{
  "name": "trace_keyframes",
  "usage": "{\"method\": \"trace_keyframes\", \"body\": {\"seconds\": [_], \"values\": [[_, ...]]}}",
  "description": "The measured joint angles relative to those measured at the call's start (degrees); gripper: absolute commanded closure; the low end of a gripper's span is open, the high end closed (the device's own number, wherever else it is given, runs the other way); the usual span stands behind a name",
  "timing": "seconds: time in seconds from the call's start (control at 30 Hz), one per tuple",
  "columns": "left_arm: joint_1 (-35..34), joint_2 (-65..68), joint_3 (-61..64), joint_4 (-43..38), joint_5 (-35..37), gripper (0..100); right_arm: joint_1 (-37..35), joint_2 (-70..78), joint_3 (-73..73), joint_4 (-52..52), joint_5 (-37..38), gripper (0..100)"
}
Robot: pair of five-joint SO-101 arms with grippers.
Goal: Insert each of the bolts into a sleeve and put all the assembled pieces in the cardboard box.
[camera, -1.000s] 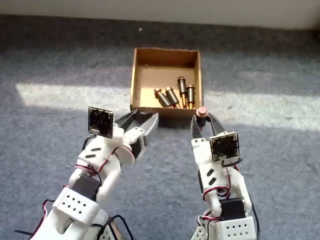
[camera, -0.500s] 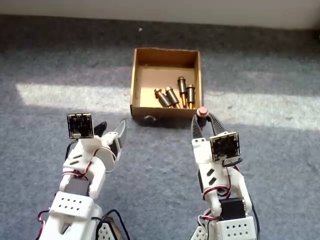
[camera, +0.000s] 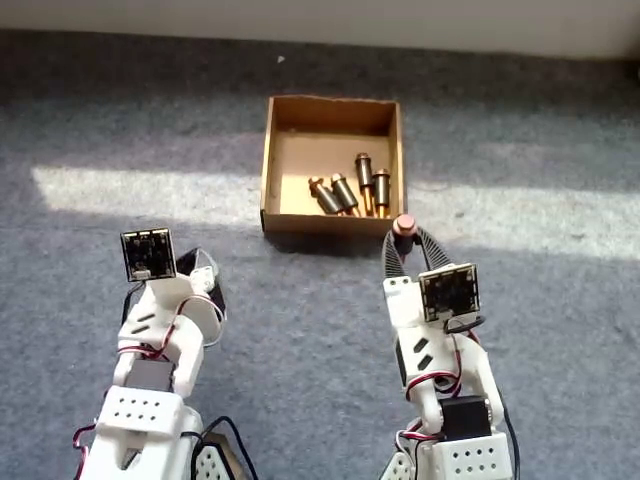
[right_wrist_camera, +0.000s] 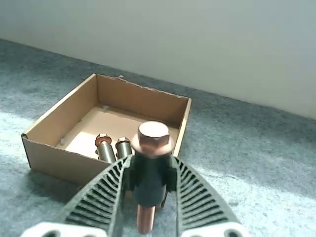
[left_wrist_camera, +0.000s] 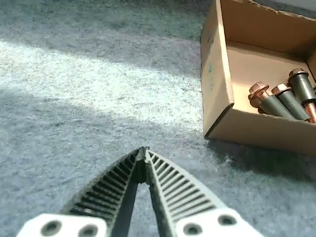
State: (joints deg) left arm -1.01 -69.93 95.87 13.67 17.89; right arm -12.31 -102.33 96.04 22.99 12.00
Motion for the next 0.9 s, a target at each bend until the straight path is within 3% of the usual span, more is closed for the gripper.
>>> {"method": "trace_keyframes", "body": {"seconds": [0.27, 0.9], "values": [[-2.55, -9.49, 0.0, -0.62, 0.0, 99, 0.0, 0.0, 0.0, 0.0, 0.0, 99.3], [-2.55, -31.56, 0.09, 28.75, 1.14, 99, 0.0, 0.0, 0.0, 3.43, 0.0, 99.3]]}}
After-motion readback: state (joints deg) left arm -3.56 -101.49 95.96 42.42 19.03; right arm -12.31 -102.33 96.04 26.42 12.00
